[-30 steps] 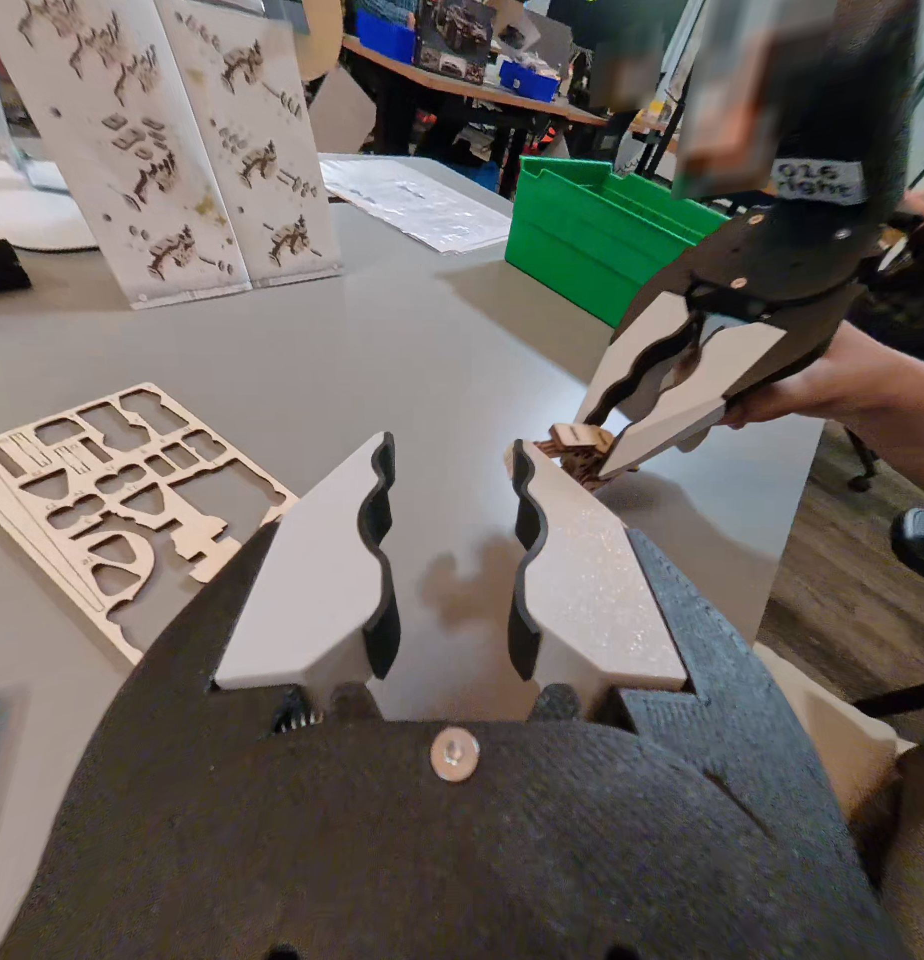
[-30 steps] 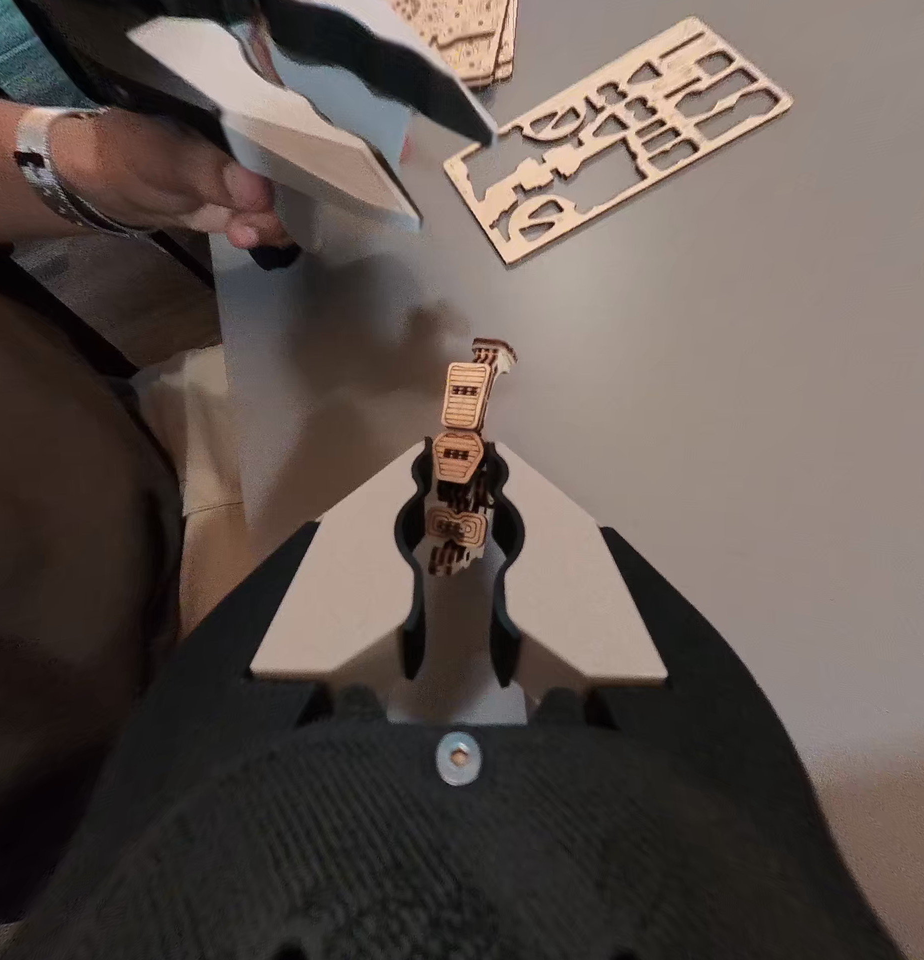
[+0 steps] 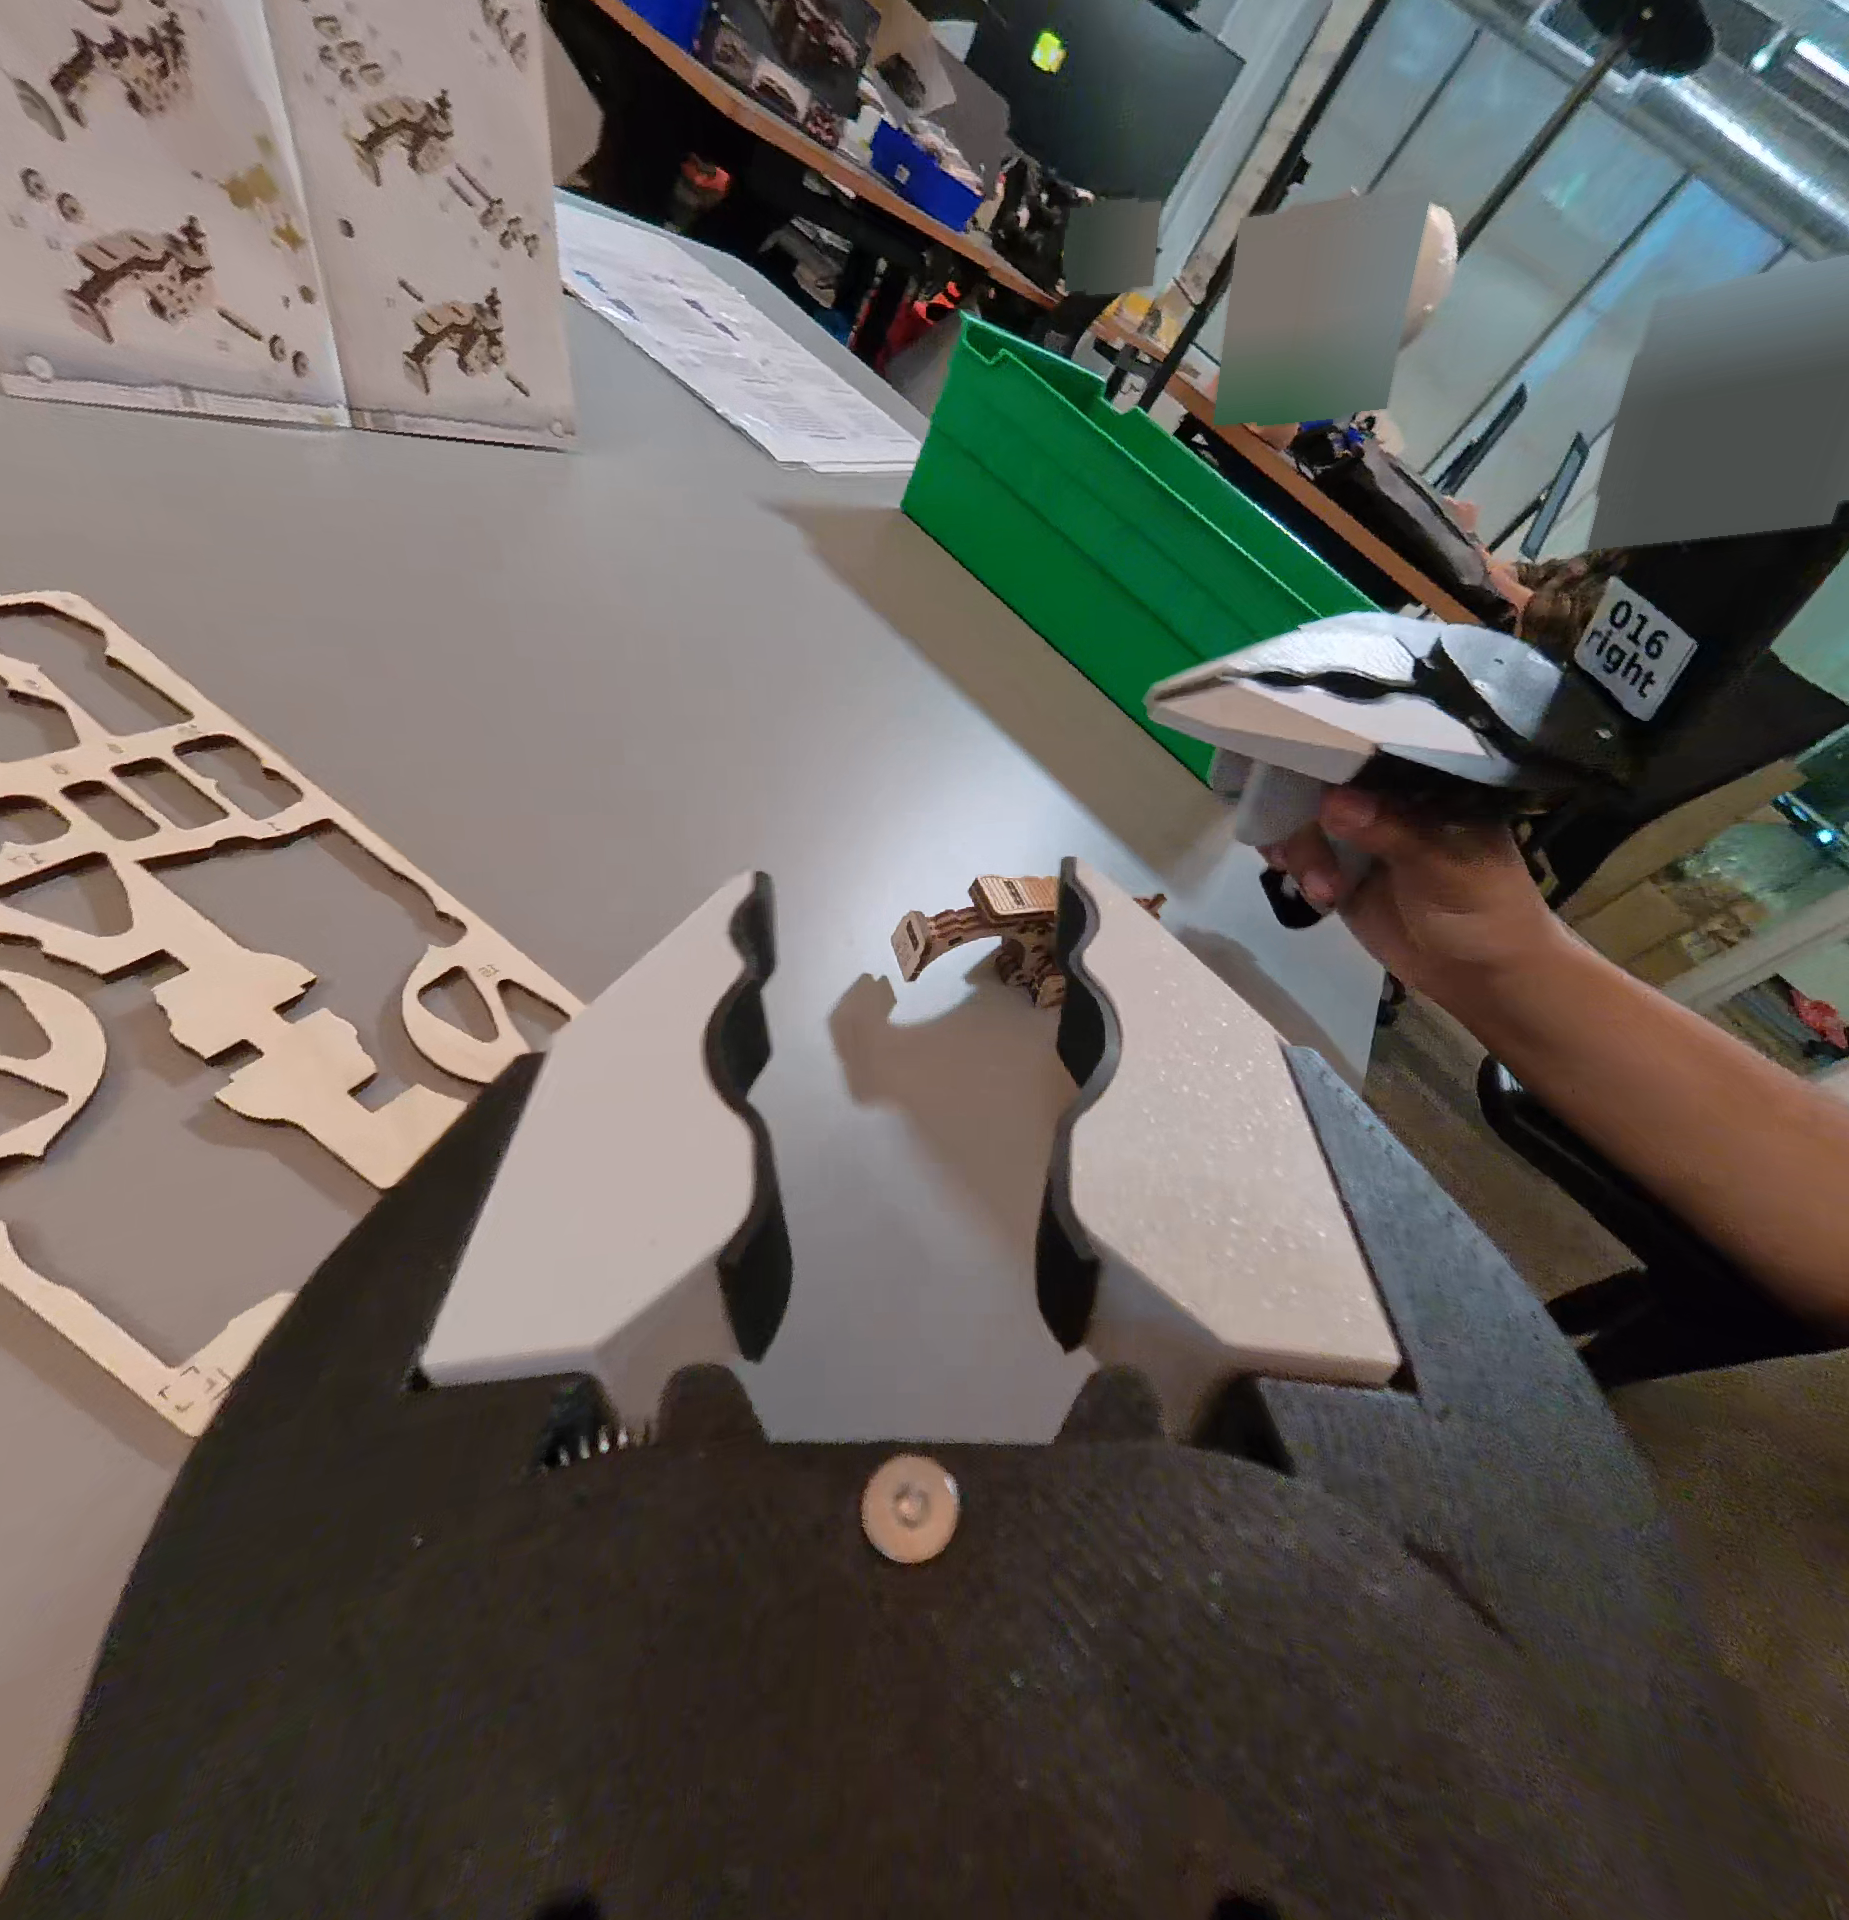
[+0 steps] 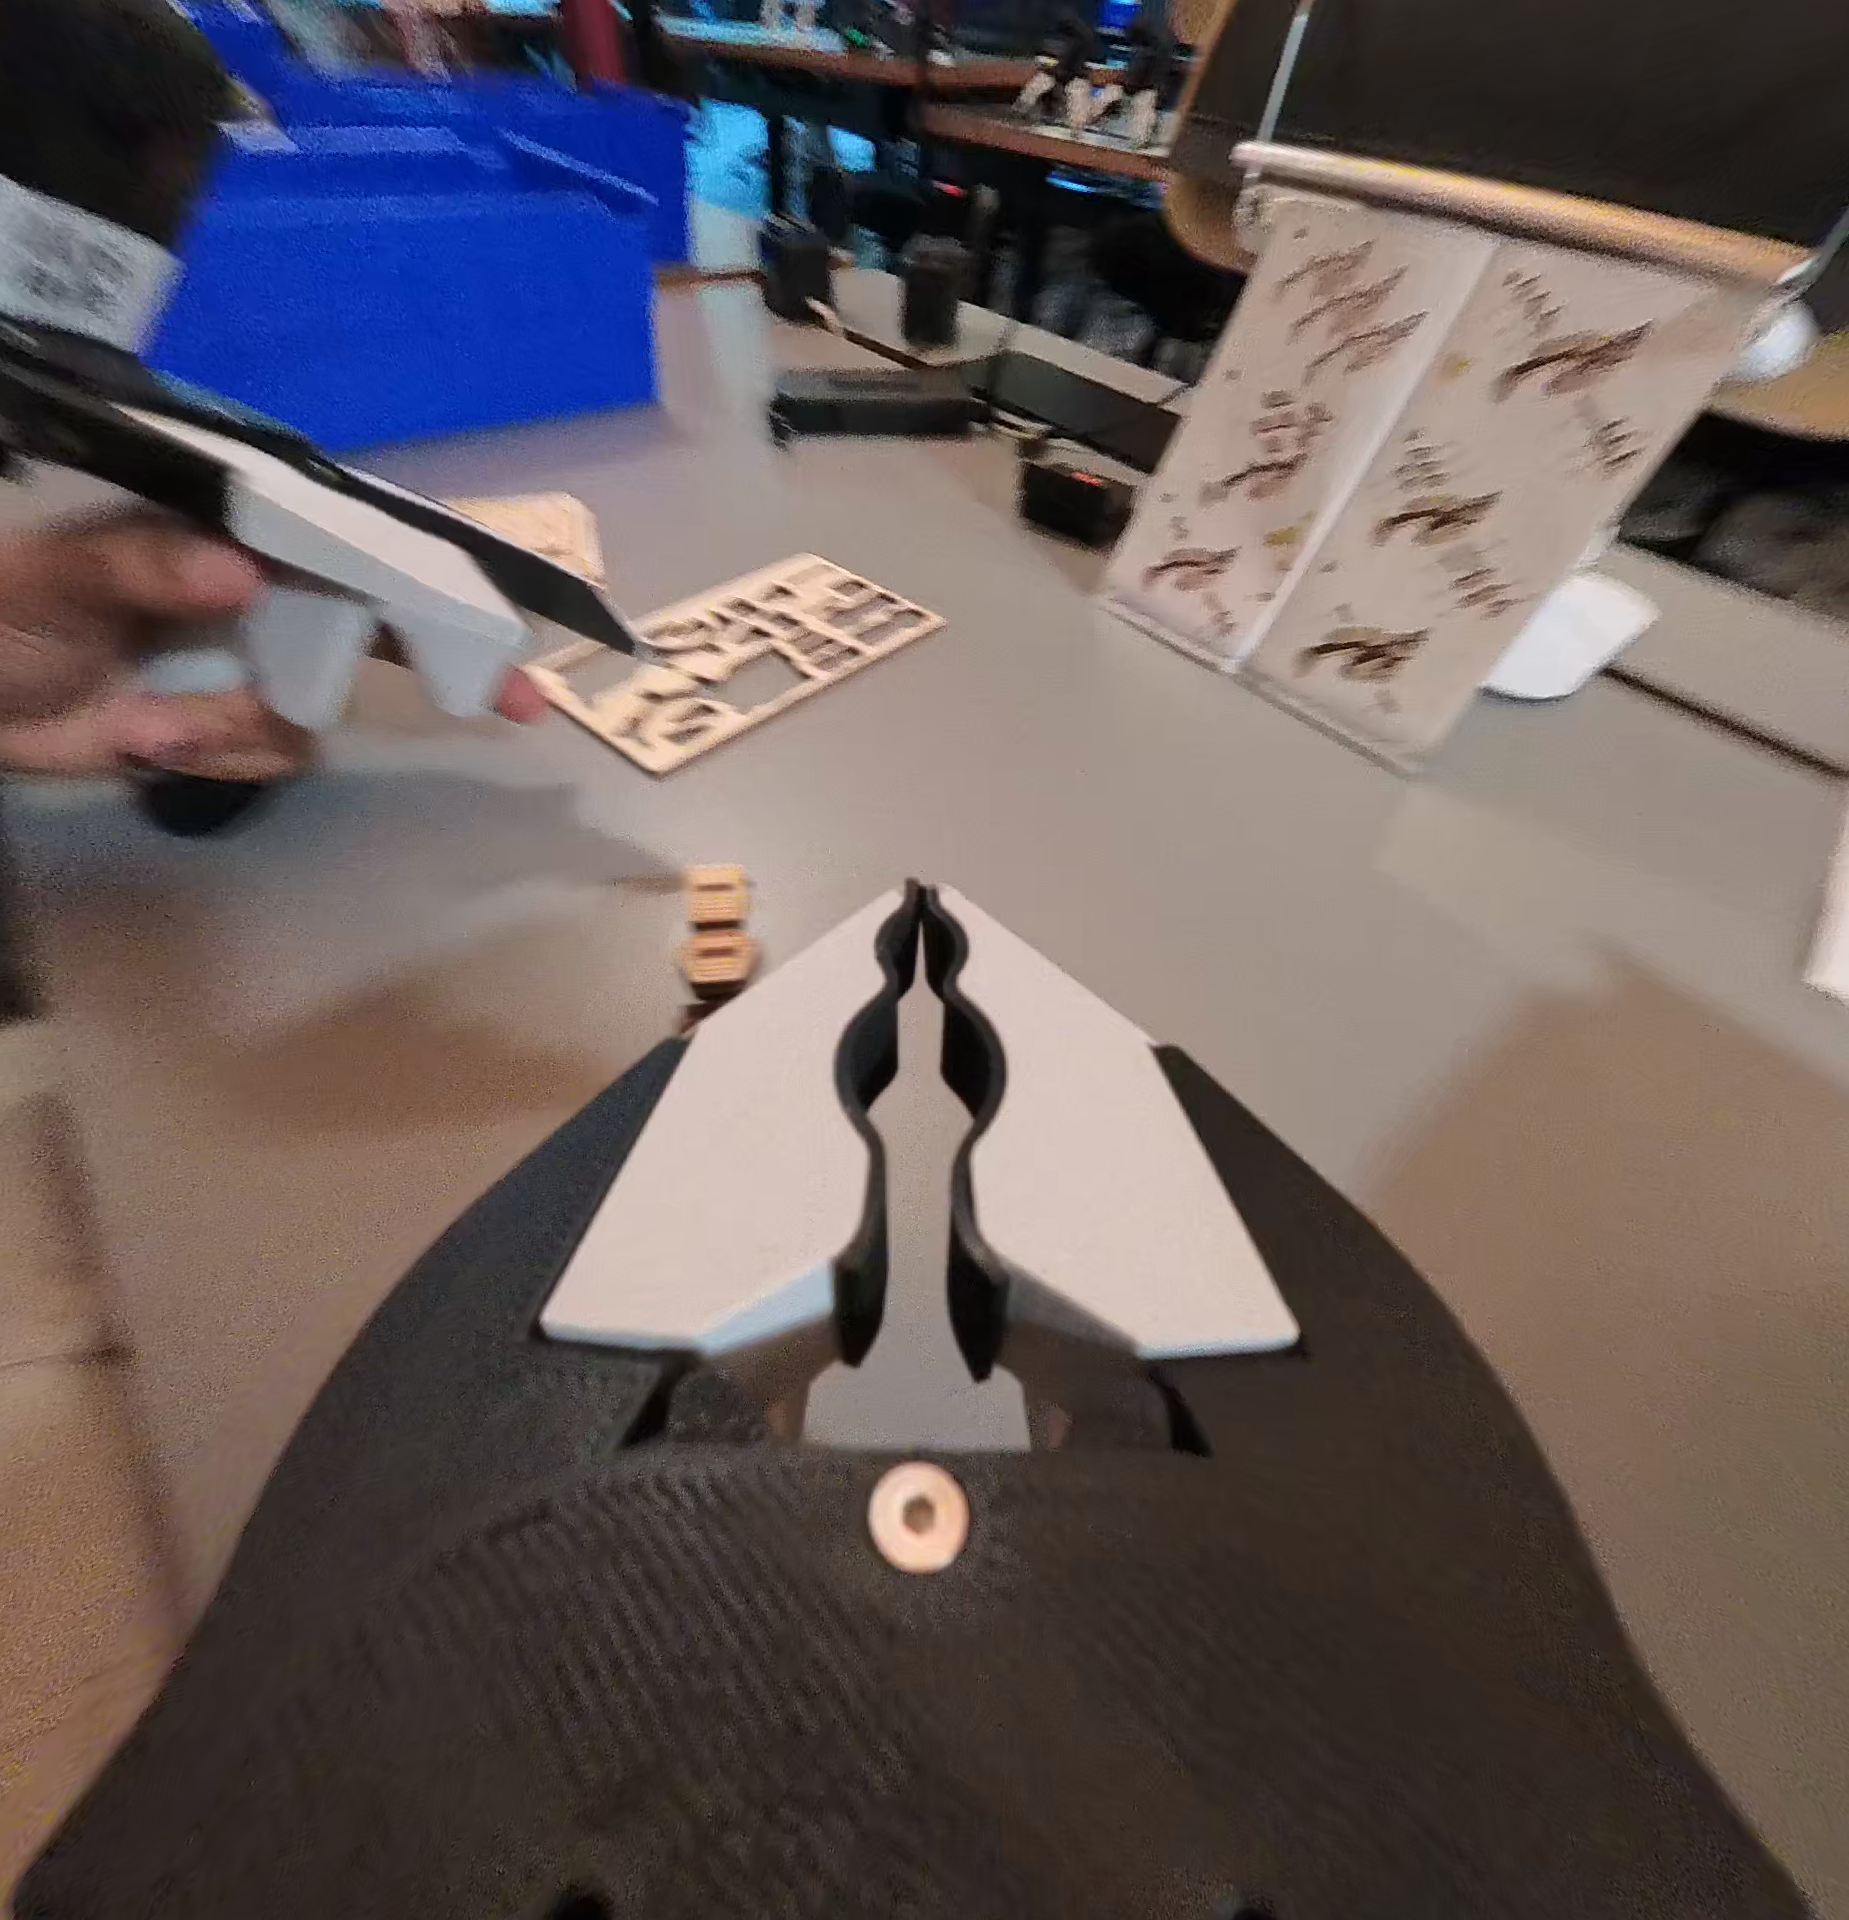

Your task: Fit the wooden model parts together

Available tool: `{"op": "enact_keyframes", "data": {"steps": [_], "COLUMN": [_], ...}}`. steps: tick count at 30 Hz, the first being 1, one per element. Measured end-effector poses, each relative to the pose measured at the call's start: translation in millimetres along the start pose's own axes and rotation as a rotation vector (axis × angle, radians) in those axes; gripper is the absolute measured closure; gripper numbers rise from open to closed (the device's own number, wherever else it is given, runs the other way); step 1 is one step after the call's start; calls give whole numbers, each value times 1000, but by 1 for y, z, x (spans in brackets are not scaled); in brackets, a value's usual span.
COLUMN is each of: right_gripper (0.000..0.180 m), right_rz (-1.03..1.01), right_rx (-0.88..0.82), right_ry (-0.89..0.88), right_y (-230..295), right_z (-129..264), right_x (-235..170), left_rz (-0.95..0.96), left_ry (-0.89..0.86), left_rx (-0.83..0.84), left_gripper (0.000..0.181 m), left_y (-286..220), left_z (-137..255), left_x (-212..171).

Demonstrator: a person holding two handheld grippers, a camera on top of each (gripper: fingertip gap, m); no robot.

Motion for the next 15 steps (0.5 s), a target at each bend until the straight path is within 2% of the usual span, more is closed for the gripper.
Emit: {"op": "enact_keyframes", "data": {"steps": [3, 6, 11, 15], "right_gripper": [180, 180, 180, 180], "right_rz": [57, -52, -81, -61], "right_rx": [-152, -177, -263, -166], "right_ry": [-12, -78, -368, -377], "right_y": [-5, -8, 8, 7], "right_z": [-6, -6, 30, 21], "right_x": [-1, 9, 77, 86], "left_rz": [-60, -156, -182, -228], "left_ry": [15, 14, 28, -1], "left_rx": [48, 122, 112, 96], "left_gripper": [151, 181, 181, 181], "left_y": [-6, -14, -31, -35], "left_z": [2, 3, 2, 7], "left_x": [-2, -4, -5, 12]}}
Point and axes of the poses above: each gripper's, where its closed fingertips meet, z back along the fingers, x out of its top, y = z × x across the jaws, the point moved 7 cm from there along z, back along the fingers, and after that the axes turned 5 degrees about y, right-handed, at the moved point
